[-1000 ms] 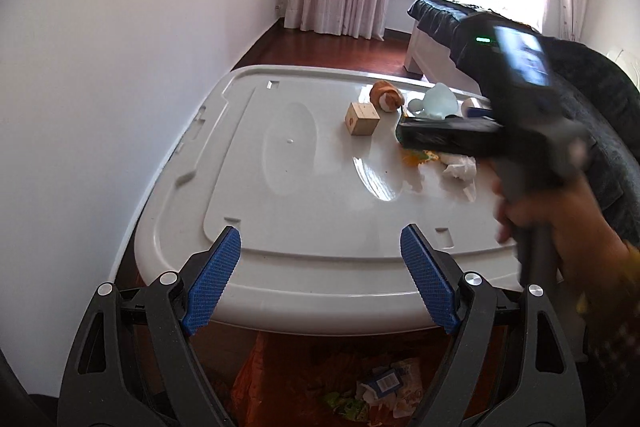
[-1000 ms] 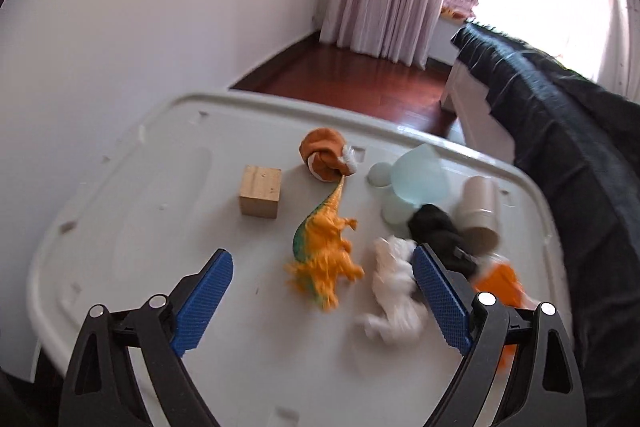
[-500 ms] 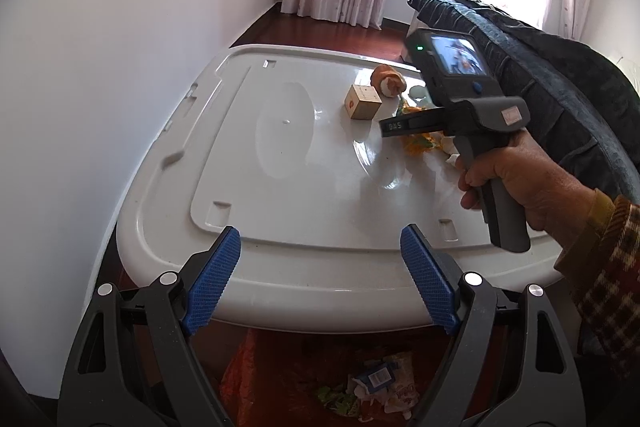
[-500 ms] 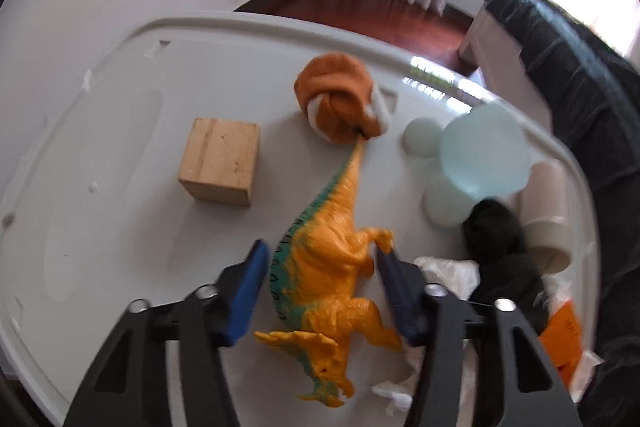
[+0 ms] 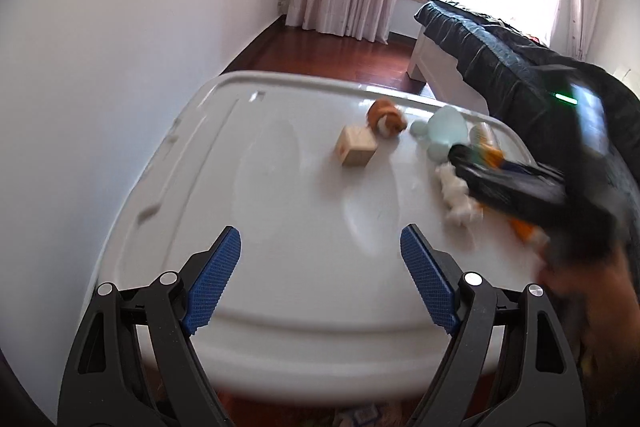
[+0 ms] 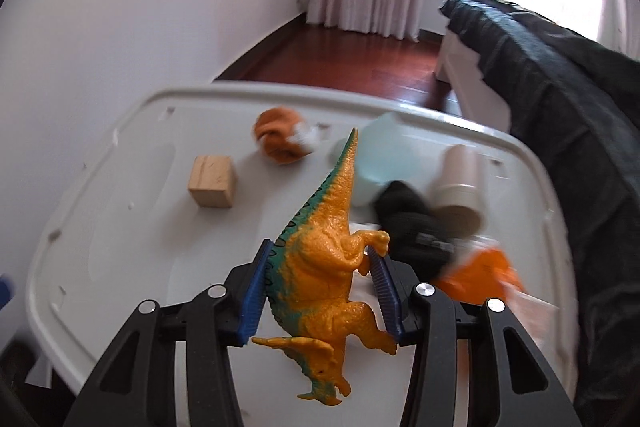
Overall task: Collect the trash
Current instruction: 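Hold the dinosaur with the right gripper while the left gripper grasps the wooden block, then carry the dinosaur and wooden block over the bin and open both grippers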
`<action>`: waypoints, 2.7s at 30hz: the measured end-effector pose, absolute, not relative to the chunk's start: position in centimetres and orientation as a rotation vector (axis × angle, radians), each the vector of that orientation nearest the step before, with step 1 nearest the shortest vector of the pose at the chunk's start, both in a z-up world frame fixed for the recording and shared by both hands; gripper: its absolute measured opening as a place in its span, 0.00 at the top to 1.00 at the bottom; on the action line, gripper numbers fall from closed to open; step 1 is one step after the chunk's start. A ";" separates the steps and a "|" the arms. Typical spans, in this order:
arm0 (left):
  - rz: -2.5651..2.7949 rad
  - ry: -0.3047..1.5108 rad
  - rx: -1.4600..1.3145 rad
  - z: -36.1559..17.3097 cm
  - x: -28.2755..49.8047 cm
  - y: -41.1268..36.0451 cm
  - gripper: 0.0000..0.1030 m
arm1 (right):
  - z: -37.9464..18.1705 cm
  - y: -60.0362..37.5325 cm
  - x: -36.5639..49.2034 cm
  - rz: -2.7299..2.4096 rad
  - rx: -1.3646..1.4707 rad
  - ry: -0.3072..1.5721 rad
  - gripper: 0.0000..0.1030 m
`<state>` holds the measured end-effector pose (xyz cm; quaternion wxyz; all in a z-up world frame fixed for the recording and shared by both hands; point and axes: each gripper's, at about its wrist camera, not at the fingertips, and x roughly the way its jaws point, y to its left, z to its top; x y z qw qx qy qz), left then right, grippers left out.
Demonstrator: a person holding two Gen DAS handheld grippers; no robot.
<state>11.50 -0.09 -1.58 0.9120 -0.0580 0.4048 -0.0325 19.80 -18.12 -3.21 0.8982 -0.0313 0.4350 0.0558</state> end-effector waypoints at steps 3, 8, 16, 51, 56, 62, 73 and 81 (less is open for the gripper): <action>-0.070 0.849 -0.107 -2.5 15.6 -2.2 0.22 | -1.9 -20.2 18.6 0.086 -0.076 0.867 0.54; -0.039 0.905 -0.125 -5.4 21.8 -4.2 0.22 | -0.9 -22.4 17.7 0.072 -0.083 0.844 0.54; 0.016 0.954 -0.119 -8.2 27.3 -5.7 0.29 | -0.9 -22.5 17.7 0.094 -0.092 0.818 0.54; -0.086 0.882 -0.032 -4.0 7.0 0.2 0.65 | 0.6 -19.2 2.4 0.153 -0.014 0.836 0.54; -0.116 0.918 -0.025 -5.8 1.8 0.1 0.65 | -2.3 -18.1 -2.4 0.152 0.007 0.909 0.54; -0.119 0.960 -0.014 -8.1 -1.5 0.4 0.65 | -7.4 -16.9 -6.1 0.151 0.033 1.038 0.54; -0.147 1.018 -0.027 -10.6 -3.6 0.3 0.62 | -13.5 -15.3 -7.7 0.139 -0.015 1.214 0.54; -0.099 0.931 -0.040 -8.6 -3.7 0.7 0.25 | -11.5 -16.5 -7.6 0.078 -0.024 1.103 0.34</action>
